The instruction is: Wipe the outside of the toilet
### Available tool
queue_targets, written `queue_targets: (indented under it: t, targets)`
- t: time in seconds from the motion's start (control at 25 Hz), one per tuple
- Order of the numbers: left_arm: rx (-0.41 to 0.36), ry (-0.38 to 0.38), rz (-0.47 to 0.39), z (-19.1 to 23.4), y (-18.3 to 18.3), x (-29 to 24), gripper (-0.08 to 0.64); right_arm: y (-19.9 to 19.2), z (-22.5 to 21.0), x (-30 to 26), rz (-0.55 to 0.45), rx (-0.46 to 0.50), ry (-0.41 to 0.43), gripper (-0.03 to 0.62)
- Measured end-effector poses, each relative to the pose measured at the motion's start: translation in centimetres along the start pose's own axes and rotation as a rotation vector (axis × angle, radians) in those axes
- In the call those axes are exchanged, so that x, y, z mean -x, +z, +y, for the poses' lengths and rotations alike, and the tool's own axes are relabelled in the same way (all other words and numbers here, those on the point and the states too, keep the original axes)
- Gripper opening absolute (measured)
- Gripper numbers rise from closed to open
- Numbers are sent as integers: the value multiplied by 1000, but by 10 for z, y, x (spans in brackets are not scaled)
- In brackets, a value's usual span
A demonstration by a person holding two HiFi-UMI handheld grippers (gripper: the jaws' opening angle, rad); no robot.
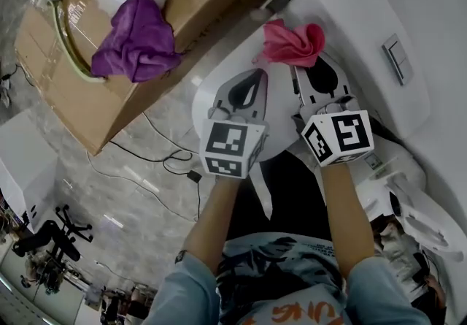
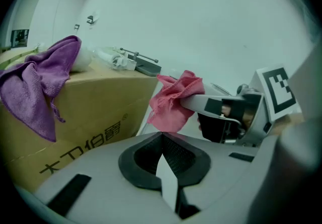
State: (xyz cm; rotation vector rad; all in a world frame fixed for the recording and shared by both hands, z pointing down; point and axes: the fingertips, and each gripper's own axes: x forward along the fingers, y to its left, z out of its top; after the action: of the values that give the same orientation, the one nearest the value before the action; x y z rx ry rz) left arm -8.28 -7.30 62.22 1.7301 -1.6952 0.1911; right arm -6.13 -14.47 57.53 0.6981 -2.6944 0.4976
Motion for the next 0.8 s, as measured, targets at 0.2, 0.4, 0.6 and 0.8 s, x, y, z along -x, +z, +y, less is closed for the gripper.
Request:
queue_targets:
  t: [0.2, 0.4, 0.6, 0.8]
  targets:
    - [33, 15, -20, 23, -8, -14, 25, 7, -9, -42, -37, -25, -29, 66]
    - [72, 29, -44, 28, -4, -19, 25, 14, -23, -55, -72, -78, -95, 64]
    - [127, 26, -78, 28, 1, -17, 25, 10, -37, -48, -98, -157, -173, 64]
    - [129, 20, -73, 23, -3, -15, 25, 6, -46, -33, -113, -206, -207, 64]
